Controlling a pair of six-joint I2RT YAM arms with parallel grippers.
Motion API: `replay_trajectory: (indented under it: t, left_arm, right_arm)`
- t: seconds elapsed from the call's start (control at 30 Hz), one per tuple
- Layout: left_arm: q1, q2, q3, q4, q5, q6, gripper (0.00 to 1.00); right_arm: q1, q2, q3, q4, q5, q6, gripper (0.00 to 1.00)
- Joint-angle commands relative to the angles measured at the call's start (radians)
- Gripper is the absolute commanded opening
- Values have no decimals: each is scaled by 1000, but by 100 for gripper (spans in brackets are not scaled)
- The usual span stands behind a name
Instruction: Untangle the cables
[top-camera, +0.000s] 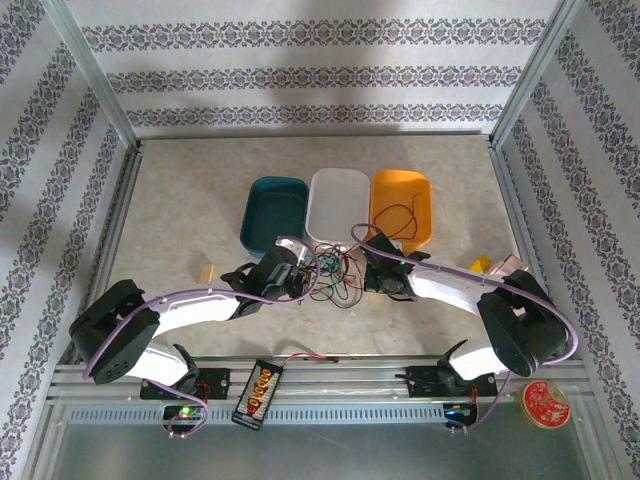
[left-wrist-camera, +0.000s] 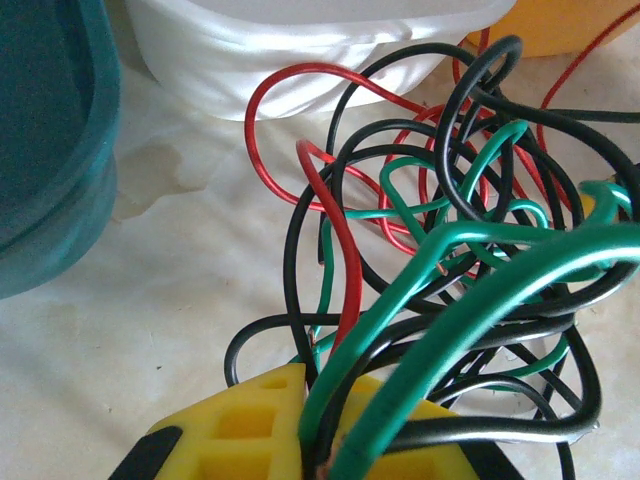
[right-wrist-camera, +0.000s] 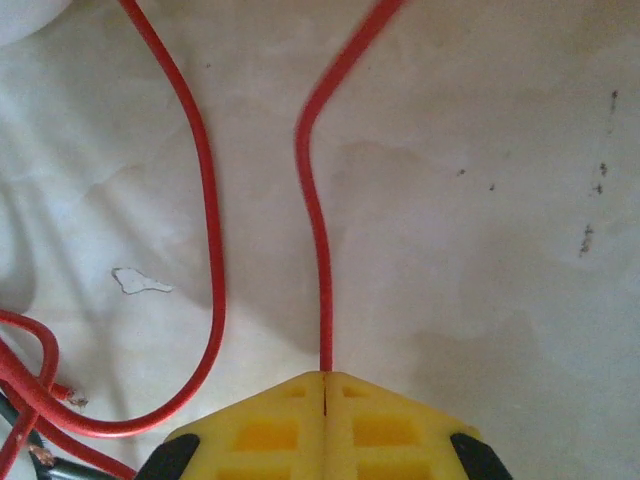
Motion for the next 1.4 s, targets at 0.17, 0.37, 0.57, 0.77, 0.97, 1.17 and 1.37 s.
replay_trajectory:
  t: [0.17, 0.37, 0.57, 0.77, 0.97, 1.17, 1.37]
  left_arm:
    - [6, 5, 20, 45, 8, -12, 0]
    - [6, 23, 31, 44, 17, -8, 0]
    - [6, 21, 28, 47, 15, -7, 0]
    - [6, 21, 29, 45, 19, -7, 0]
    - [6, 26, 34, 42, 19, -6, 0]
    - [6, 36, 44, 41, 23, -5, 0]
    - [6, 42, 49, 34, 22, -4, 0]
  right_arm:
    - [-27, -105, -51, -31, 48, 19, 10]
    - [-24, -114, -57, 5, -34, -49, 43]
    - [-16, -90, -50, 36, -75, -77, 44]
    - [-10, -7, -14, -15, -84, -84, 43]
    - [-2, 30, 2, -88, -82, -86, 38]
    - [-6, 6, -8, -97, -62, -77, 2]
    - [-42, -64, -30, -112, -2, -53, 0]
